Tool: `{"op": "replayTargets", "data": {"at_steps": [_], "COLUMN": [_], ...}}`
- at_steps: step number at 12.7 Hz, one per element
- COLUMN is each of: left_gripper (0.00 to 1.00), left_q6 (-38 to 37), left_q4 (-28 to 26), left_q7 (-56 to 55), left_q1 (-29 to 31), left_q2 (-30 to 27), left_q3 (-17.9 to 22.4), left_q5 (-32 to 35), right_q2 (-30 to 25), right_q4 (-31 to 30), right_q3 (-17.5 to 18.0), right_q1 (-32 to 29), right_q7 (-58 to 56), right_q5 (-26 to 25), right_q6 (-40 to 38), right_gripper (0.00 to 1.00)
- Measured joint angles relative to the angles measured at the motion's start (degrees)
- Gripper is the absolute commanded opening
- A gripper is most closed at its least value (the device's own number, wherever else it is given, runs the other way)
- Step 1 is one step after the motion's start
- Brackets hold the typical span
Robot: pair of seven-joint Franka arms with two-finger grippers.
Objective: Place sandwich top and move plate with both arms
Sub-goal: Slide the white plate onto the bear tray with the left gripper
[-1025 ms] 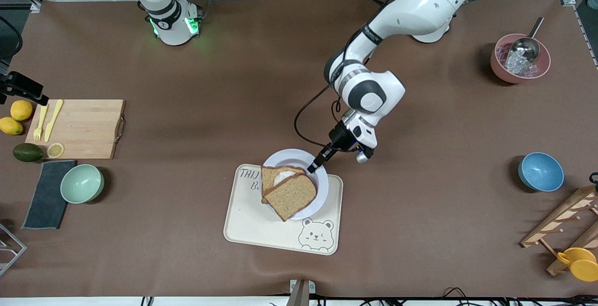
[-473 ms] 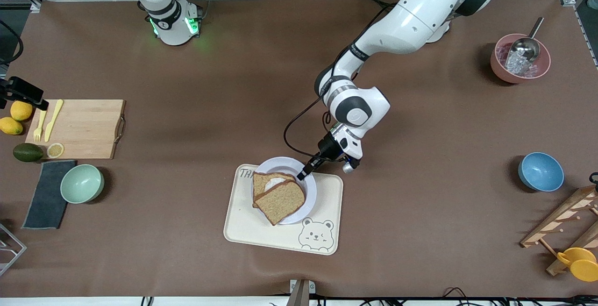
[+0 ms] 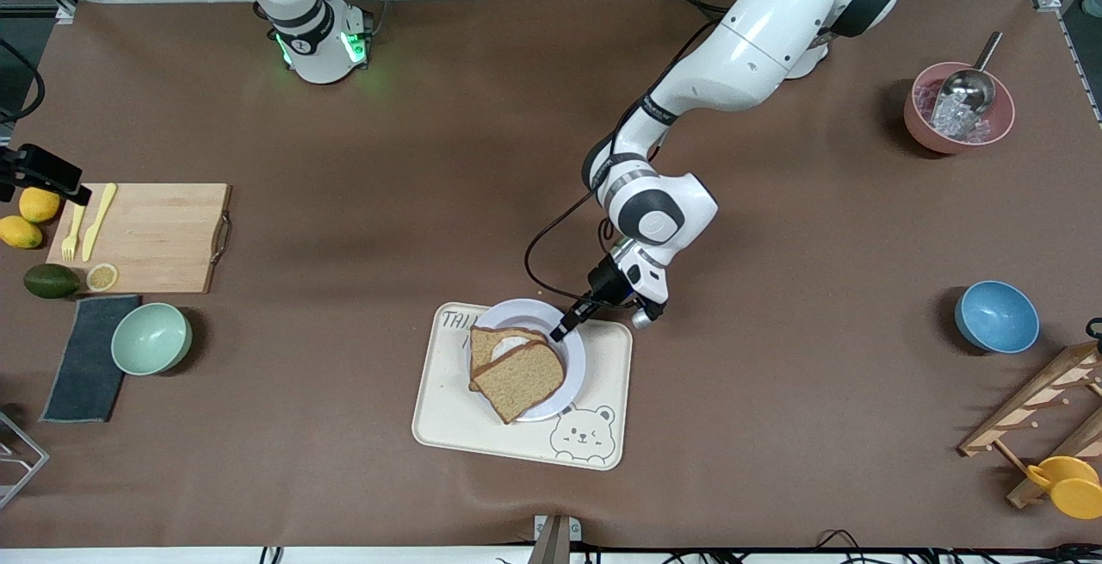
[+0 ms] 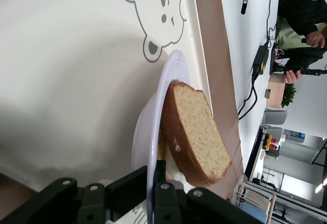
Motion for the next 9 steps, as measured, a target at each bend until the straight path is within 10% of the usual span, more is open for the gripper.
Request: {"op": "replayTargets", "data": {"at_steps": [2, 3, 4, 9], "left_gripper": [0.00, 0.32, 0.99, 1.00], "left_q6": [-0.06, -0.08, -0.09, 0.05], "left_q4": [1.51, 2.06, 2.48, 3.55], "left_q7": [0.00, 0.00, 0.00, 0.42], "left_q1": [-1.04, -1.94, -2.84, -3.78], "left_q2": [1.13, 1.61, 1.99, 2.32], "left_q3": [1.47, 2.65, 3.84, 5.82], "left_q5": [0.00, 0.00, 0.00, 1.99], "right_q2": [0.10, 0.25, 0.40, 0.68], "right_q4": [0.00, 0.00, 0.00, 0.00], "right_q3": [0.07, 0.11, 0.14, 0.16], "right_q1": [0.03, 0.05, 0.08, 0.12], "right_q7": [0.96, 1.12, 1.23, 1.40], "right_q5": [0.00, 0.00, 0.00, 0.00], "right_q6": [0.00, 0.00, 0.01, 0.05], "right_gripper": [1.00, 1.00, 1.00, 1.00]}}
